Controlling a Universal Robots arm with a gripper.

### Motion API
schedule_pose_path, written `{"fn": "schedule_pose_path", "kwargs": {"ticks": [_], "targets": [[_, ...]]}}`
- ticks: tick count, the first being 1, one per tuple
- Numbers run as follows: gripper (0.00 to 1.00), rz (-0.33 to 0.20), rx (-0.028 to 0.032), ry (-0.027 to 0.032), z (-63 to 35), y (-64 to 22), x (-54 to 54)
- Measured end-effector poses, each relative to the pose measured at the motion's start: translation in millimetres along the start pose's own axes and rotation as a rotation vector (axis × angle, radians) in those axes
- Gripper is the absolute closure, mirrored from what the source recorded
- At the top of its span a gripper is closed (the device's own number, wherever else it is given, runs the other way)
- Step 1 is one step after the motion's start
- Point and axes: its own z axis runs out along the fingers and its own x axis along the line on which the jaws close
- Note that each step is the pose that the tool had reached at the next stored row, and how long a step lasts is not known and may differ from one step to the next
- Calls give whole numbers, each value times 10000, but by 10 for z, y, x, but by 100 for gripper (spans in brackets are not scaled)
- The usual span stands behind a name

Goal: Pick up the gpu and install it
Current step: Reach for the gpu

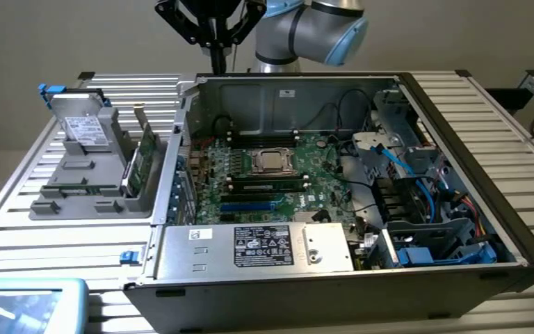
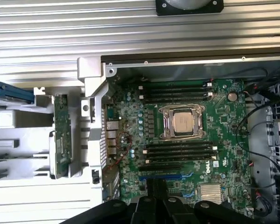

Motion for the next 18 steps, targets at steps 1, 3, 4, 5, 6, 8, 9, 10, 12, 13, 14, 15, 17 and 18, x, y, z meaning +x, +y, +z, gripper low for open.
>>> {"fn": "schedule_pose_path", "kwargs": {"ticks": [1,3,4,5,6,8,9,10,12,13,14,15,17,18], "targets": [[88,0,-1,0,-1,-3,46],[88,0,0,0,-3,-9,136],[88,1,0,0,-4,-13,182],[88,-1,0,0,-5,-16,226],[88,-1,-1,-1,-5,-19,271],[88,1,0,0,-5,-25,361],[88,0,0,-1,-4,-28,406],[88,-1,0,0,-2,-31,450],[88,1,0,0,4,-37,543],[88,-1,0,0,7,-40,588],[88,-1,0,0,12,-43,633],[88,0,-1,0,19,-45,680],[88,-1,0,0,32,-48,770],[88,-1,0,0,40,-48,815]]}}
